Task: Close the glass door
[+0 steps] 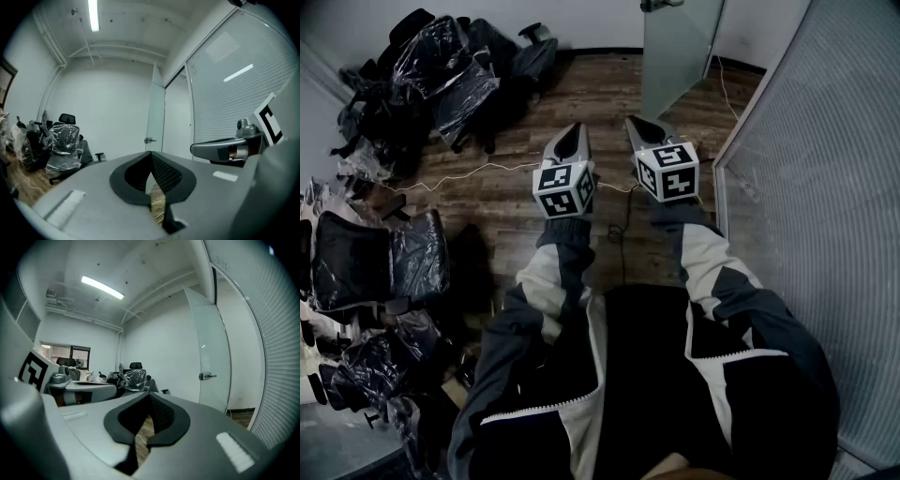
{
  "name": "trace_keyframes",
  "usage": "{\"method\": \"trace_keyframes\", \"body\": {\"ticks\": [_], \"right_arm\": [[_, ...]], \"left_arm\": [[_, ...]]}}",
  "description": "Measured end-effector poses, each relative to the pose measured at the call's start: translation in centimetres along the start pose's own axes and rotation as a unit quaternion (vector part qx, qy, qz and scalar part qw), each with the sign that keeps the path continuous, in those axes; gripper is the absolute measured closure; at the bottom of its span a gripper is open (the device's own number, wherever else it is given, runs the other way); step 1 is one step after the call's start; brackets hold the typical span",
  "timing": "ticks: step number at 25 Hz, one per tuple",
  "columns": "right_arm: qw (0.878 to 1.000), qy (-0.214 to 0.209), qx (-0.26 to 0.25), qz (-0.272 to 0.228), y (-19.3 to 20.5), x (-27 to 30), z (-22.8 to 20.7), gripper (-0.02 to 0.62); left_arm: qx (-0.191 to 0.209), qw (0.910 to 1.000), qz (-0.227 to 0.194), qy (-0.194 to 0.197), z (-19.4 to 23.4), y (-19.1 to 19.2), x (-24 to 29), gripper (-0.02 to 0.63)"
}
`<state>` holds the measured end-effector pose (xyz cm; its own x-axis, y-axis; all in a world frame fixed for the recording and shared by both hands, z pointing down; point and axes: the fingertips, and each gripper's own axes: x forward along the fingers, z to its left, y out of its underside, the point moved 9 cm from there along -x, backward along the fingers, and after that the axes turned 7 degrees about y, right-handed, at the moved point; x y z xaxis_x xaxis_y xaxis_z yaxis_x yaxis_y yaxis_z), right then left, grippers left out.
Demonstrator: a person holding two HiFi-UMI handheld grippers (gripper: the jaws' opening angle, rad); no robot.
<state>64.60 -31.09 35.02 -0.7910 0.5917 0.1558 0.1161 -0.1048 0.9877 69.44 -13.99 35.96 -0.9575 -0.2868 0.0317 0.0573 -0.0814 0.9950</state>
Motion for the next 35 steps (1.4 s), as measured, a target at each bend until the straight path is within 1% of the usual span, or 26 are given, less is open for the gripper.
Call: {"method": "trace_keyframes", "body": {"ticks": [3, 8, 12, 17, 23, 28, 35], "right_arm": [[1.0, -0.005, 0.0, 0.002, 0.3, 0.2, 0.2, 0.594], [1.0, -0.008, -0.005, 0.001, 0.1, 0.1, 0.4, 0.594], [1.0, -0.018, 0.013, -0.004, 0.1, 0.2, 0.2, 0.591], [1.0, -0.024, 0.007, -0.006, 0.7, 0.4, 0.6, 0.591], [0.999, -0.034, 0.001, -0.003, 0.4, 1.2, 1.8, 0.591], [0.999, -0.041, -0.002, 0.003, 1.0, 2.3, 2.9, 0.591], [0.999, -0.036, -0.004, 0.007, 0.8, 4.0, 4.8, 0.591]], "left_arm": [[-0.01, 0.9999, -0.001, 0.003, 0.0, 0.0, 0.3, 0.604], [-0.007, 1.0, 0.001, 0.003, 0.1, 0.2, 0.3, 0.604], [-0.006, 1.0, 0.0, 0.005, -0.1, 0.1, 0.7, 0.604], [-0.007, 1.0, -0.001, 0.001, 0.1, 0.5, 0.5, 0.604], [-0.01, 0.9999, -0.003, -0.007, 1.3, 0.5, -0.1, 0.605], [-0.013, 0.9998, -0.001, -0.012, 2.8, 1.2, -0.5, 0.604], [-0.019, 0.9998, 0.005, -0.005, 5.2, 1.3, -0.8, 0.604]]}}
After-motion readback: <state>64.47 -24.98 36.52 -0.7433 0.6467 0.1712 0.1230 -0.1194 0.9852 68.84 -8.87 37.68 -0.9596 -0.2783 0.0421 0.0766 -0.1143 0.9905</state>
